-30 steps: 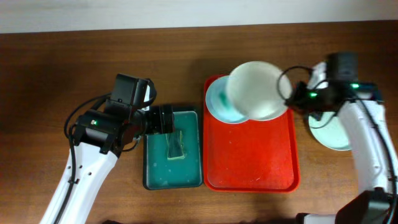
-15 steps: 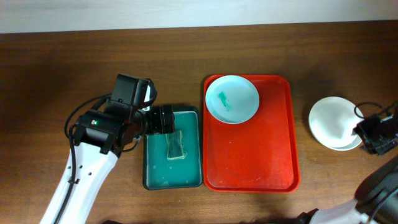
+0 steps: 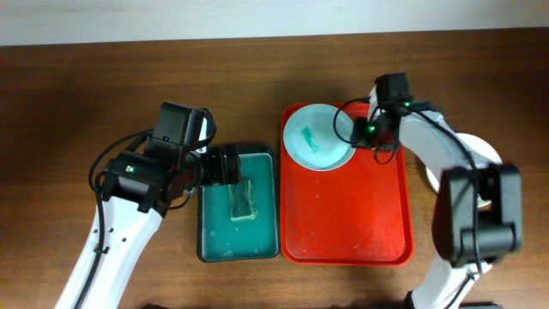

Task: Clean dirty plates on tray and stack at the side

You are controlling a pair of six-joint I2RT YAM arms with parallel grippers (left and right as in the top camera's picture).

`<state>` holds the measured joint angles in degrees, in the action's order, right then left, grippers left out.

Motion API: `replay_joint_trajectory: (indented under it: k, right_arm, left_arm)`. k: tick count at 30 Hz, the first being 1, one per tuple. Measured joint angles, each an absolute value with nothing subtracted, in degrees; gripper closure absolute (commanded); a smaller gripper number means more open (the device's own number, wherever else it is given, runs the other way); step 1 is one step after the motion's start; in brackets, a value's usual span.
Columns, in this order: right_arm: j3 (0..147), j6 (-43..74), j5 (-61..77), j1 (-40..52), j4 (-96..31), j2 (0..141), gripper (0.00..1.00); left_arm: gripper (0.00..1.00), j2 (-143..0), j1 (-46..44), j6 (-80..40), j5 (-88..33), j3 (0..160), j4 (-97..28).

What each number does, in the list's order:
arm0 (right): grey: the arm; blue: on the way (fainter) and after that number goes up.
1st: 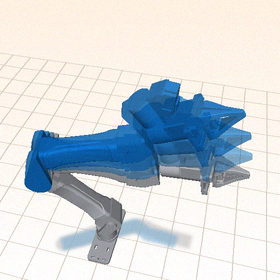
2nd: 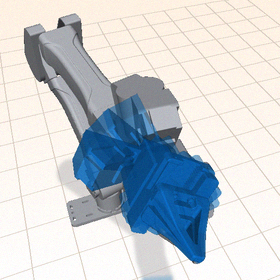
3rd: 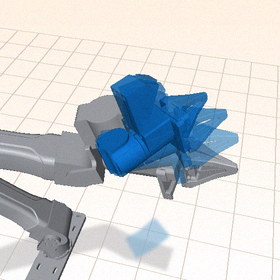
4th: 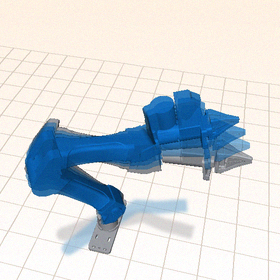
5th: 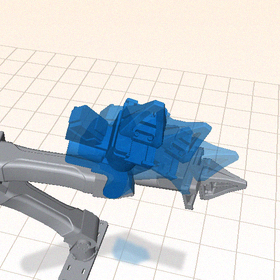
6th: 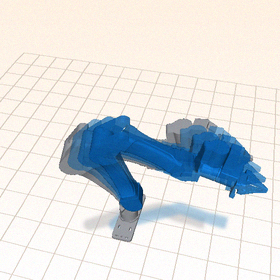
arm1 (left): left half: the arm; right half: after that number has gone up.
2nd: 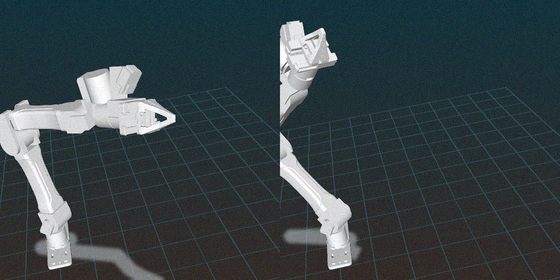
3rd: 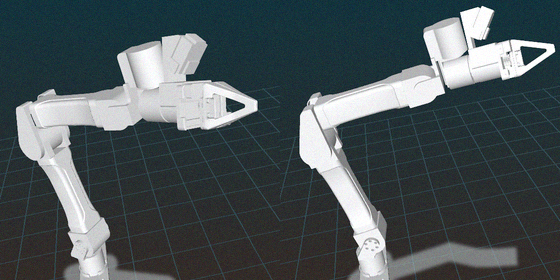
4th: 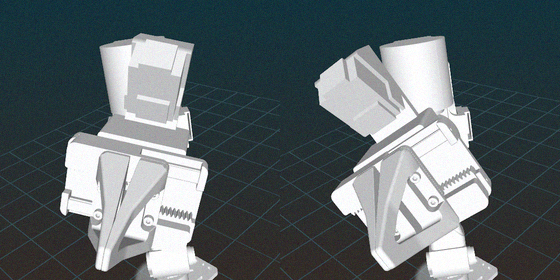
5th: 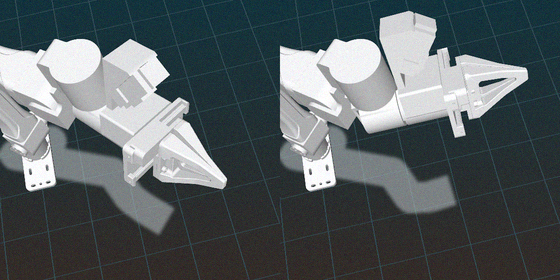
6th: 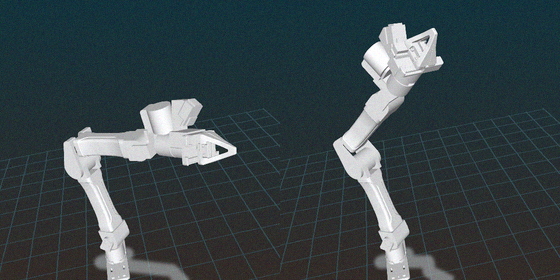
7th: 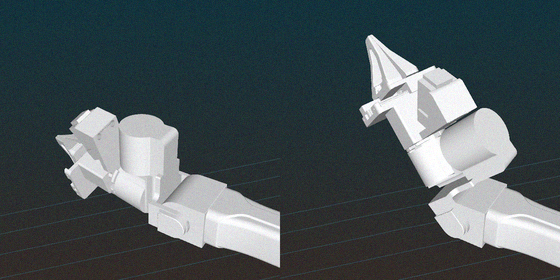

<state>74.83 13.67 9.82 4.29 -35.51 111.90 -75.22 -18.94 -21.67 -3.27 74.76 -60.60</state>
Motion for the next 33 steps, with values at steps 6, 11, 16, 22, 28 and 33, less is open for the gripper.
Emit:
replay_joint_trajectory:
  k: [6,11,16,22,28,33]
  right_arm:
    - [75.29,15.73,14.70,1.78,-42.98,113.54,0.96]
    - [72.66,16.49,14.06,-3.66,-62.33,97.56,0.96]
    - [40.38,25.93,22.92,-3.66,-41.54,87.92,0.80]
    - [43.33,22.20,22.24,-3.66,-46.26,73.01,0.64]
    - [51.96,9.98,13.43,-3.66,-51.86,72.73,0.64]
    - [51.96,8.97,13.34,-3.66,-53.23,77.32,0.64]
  left_arm:
    - [0.01,-75.22,-18.94,-21.67,-3.22,74.76,-60.49]
    - [0.01,-75.22,-18.94,-21.67,-3.22,74.76,-60.51]
    - [0.01,-75.22,-18.94,-21.67,-3.25,74.85,-60.45]
    - [0.01,-75.22,-18.94,-21.67,-3.22,74.85,-60.51]
    - [0.01,-75.22,-18.94,-21.67,-3.25,74.85,-60.55]
    - [0.27,-76.40,-19.42,-20.78,-8.51,74.83,-60.42]
